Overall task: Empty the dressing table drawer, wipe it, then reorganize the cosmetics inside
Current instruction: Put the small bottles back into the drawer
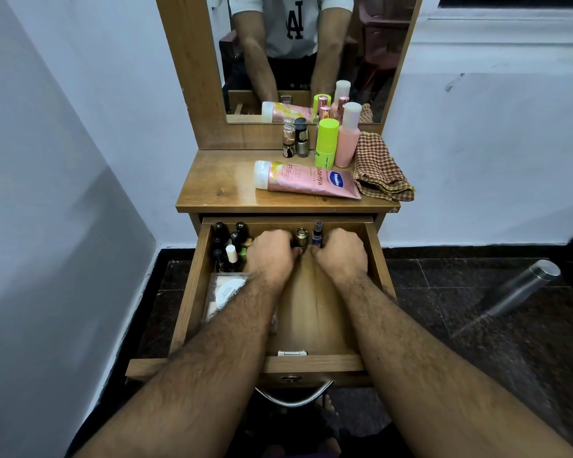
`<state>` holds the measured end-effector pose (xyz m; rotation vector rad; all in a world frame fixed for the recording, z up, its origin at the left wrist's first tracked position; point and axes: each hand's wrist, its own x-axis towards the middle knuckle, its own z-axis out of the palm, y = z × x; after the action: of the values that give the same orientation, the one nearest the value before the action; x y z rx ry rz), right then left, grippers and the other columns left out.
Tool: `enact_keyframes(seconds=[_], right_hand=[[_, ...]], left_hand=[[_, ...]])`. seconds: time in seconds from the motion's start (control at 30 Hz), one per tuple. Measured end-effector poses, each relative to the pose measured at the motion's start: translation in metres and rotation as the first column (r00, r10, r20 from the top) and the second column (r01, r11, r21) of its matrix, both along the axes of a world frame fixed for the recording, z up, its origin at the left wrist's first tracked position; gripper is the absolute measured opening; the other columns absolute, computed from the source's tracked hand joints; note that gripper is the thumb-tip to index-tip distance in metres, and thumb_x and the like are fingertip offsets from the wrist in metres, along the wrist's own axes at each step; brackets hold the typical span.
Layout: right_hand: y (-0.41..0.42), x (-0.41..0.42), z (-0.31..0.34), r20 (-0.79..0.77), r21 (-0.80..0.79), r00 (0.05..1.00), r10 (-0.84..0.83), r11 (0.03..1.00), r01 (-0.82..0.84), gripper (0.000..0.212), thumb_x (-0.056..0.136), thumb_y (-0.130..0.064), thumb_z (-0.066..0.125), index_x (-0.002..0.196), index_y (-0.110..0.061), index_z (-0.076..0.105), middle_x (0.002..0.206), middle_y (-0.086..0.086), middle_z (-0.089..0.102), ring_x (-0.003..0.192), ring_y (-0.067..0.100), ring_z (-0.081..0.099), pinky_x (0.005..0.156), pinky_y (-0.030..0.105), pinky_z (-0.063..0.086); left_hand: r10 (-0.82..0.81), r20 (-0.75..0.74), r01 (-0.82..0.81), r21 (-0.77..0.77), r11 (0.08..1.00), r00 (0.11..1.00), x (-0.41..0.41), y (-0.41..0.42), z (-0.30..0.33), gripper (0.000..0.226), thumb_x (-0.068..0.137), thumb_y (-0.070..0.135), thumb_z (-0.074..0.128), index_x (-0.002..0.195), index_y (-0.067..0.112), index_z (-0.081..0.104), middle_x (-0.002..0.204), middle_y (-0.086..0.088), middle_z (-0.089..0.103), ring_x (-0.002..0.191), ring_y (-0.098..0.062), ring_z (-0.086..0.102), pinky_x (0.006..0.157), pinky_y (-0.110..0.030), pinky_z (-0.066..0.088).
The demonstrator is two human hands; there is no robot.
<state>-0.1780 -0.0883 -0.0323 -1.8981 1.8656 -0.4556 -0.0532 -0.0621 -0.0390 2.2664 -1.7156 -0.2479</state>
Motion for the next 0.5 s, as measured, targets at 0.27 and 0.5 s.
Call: enact_keyframes(seconds=[0.27, 0.5], right_hand=[[0.007, -0.014, 0.025, -0.069, 0.003, 0.994, 0.081, 0.997, -0.081, 0.015, 0.089, -0.032, 0.064, 0.087, -0.018, 0.068, 0.083, -0.002, 0.066, 0.081, 0.017, 0.063, 0.069, 0.030, 0.051], [0.010, -0.004, 0.080, -0.041, -0.448, 0.988, 0.152, 0.881, -0.154, 0.021, 0.086, -0.034, 0.058, 0.084, -0.020, 0.072, 0.077, -0.001, 0.070, 0.073, 0.018, 0.062, 0.066, 0.032, 0.053]], left_hand=[[-0.001, -0.073, -0.001, -0.025, 1.000, 0.997, 0.012, 0.018, 0.016, 0.014, 0.087, 0.031, 0.070, 0.100, 0.028, 0.074, 0.095, 0.000, 0.074, 0.095, -0.024, 0.068, 0.079, -0.037, 0.056], [-0.088, -0.120, 0.050, -0.294, 0.955, 0.989, 0.013, 0.033, 0.073, 0.028, 0.095, 0.049, 0.057, 0.086, 0.028, 0.074, 0.063, 0.014, 0.060, 0.058, -0.001, 0.052, 0.047, -0.020, 0.031]])
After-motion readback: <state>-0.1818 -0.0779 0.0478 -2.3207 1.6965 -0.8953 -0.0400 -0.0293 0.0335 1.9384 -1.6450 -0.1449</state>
